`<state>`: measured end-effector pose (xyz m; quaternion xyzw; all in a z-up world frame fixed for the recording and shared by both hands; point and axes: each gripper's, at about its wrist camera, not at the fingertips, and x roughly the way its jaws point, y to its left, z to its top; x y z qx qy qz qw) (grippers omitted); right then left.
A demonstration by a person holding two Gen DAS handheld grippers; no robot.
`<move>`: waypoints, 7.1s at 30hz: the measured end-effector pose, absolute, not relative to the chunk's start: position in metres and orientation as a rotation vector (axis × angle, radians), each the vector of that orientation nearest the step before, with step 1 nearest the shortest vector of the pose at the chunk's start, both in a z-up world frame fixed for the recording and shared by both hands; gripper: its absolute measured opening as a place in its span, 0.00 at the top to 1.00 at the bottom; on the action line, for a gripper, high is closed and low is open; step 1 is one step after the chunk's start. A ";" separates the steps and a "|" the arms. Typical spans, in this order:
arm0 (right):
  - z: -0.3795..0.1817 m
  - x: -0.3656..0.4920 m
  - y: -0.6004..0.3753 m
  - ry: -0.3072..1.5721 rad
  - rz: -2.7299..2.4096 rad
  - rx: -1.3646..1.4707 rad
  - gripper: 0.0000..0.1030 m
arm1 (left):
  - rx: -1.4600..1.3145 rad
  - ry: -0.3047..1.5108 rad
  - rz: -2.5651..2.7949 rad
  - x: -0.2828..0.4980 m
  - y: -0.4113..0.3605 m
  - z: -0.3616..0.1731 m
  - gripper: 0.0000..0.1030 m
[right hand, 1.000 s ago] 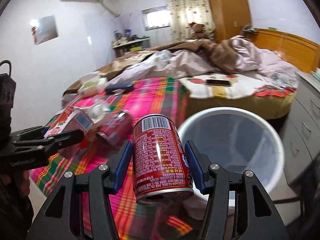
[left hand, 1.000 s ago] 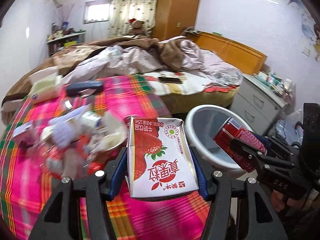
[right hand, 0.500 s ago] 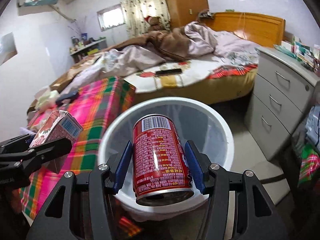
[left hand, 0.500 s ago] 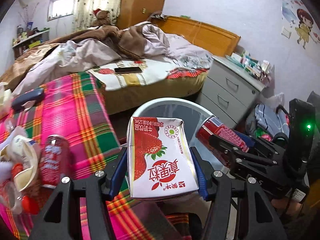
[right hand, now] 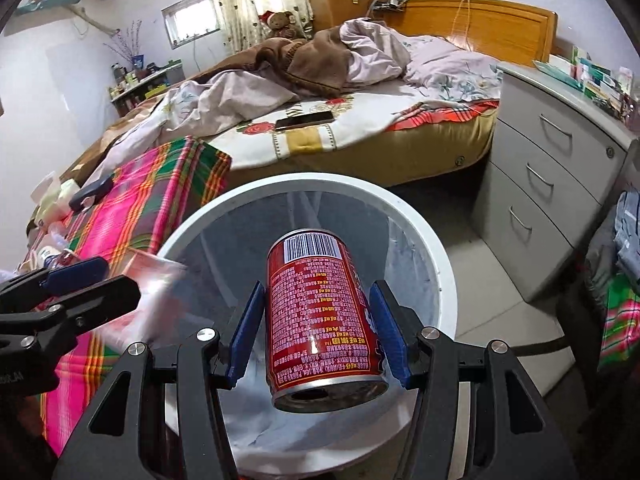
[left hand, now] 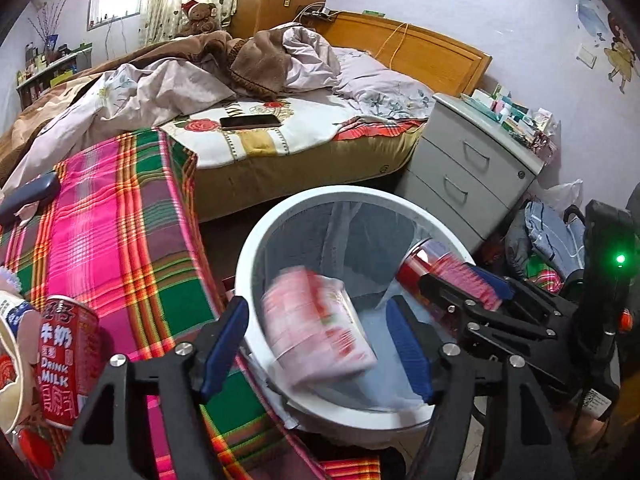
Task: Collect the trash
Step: 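Carry both items over the white wastebasket and open both tools to drop them, then grasp the Coca-Cola bottle with the left tool while the right tool grasps the red milk can, then carry the bottle and can over the wastebasket and open both tools, then move both tools back over the remaining trash on the cloth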
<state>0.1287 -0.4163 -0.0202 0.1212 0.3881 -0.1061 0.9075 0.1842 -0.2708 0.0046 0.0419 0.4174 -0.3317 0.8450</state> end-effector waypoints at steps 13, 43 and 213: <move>-0.002 0.121 -0.400 0.752 -0.211 0.228 0.35 | 0.059 0.847 -0.645 0.174 -0.237 0.015 0.25; 0.011 0.150 -0.261 0.731 0.067 0.146 0.35 | -0.144 0.753 -0.208 0.153 -0.009 0.021 0.23; 0.014 0.111 -0.370 0.741 -0.195 0.248 0.34 | 0.045 0.823 -0.549 0.154 -0.192 0.031 0.23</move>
